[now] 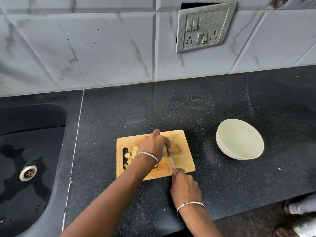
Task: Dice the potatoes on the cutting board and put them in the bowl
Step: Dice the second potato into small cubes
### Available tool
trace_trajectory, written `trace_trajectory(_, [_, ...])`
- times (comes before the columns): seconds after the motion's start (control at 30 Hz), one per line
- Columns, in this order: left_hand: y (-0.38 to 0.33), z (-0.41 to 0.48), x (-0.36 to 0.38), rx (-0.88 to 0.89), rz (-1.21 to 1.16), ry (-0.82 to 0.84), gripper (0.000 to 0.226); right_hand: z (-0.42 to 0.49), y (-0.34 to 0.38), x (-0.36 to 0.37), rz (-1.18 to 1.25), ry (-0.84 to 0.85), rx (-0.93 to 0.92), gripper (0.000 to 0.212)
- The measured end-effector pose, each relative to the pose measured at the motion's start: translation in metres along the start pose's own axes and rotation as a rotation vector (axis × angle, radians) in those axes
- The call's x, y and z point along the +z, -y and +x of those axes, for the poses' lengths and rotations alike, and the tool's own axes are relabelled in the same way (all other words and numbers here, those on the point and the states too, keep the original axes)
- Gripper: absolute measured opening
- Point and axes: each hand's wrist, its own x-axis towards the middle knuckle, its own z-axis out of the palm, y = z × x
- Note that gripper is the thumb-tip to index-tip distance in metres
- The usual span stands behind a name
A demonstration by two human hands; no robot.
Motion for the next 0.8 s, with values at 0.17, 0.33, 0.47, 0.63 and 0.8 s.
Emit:
trace_trajectory(0.17, [0.000,0.001,0.000,0.012,0.007,0.007,0.037,-0.001,0.001,-0.003,-0.015,0.004,-0.007,0.045])
trace_trajectory(0.33, [0.001,0.001,0.001,0.028,0.001,-0.005,0.037,-0.004,0.000,-0.005,-0.011,0.021,-0.004,0.046])
trace_trajectory(0.47, [0.003,0.003,0.002,0.038,0.002,0.001,0.037,-0.009,-0.002,-0.007,-0.012,0.026,0.008,0.047])
trace_trajectory(0.63, [0.004,0.005,0.003,0.047,-0.009,-0.001,0.035,-0.027,-0.011,-0.008,-0.021,0.051,0.021,0.043])
trace_trajectory(0.8, [0.007,0.006,0.002,0.061,-0.032,0.008,0.036,-0.054,-0.024,-0.012,-0.031,0.115,0.039,0.040])
